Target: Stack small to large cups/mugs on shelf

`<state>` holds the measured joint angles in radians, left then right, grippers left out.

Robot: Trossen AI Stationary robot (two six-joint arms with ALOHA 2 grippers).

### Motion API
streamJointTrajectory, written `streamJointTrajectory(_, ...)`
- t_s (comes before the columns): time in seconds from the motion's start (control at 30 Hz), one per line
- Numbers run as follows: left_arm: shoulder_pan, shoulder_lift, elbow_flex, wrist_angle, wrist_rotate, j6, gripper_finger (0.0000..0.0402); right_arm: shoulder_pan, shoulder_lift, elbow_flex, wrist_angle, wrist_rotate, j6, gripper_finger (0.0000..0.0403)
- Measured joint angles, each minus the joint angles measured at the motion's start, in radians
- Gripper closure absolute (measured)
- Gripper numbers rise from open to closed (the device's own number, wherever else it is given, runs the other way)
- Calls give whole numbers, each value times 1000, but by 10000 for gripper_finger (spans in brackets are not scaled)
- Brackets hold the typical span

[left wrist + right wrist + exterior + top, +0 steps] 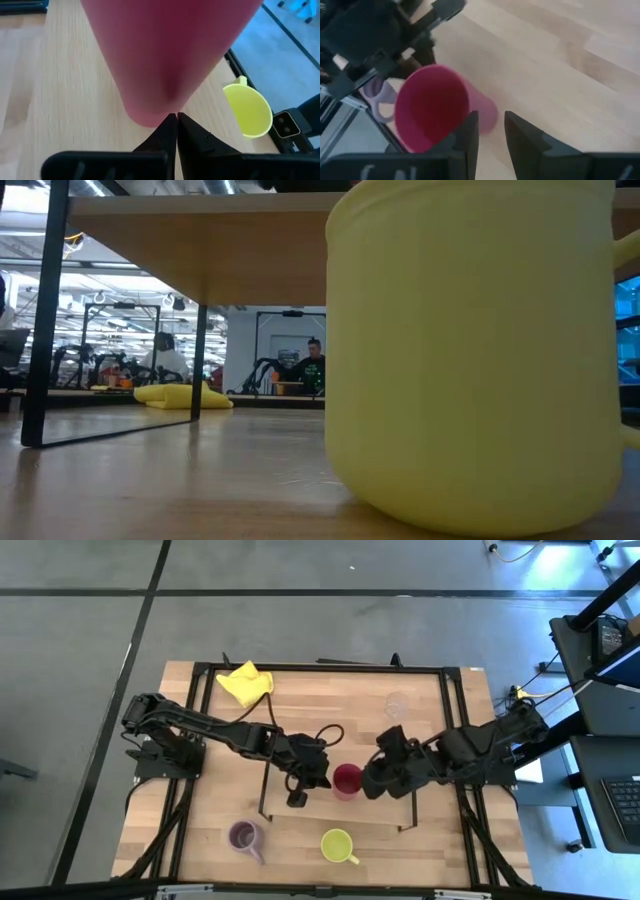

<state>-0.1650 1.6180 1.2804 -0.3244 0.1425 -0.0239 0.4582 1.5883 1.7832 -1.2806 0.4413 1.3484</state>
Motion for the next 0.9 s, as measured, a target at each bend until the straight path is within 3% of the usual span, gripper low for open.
streamJointTrajectory(0.57, 40, 0, 0, 70, 8, 1, 396, -73, 5, -5, 0, -184, -103, 308)
streamJointTrajectory(0.77, 49, 14, -1, 64, 28, -1, 396, -106, 4, 77, -33, -226, -133, 308)
streamJointTrajectory(0.9, 41, 29, 0, 61, 33, -1, 396, -109, 4, 173, -36, -146, -218, 308)
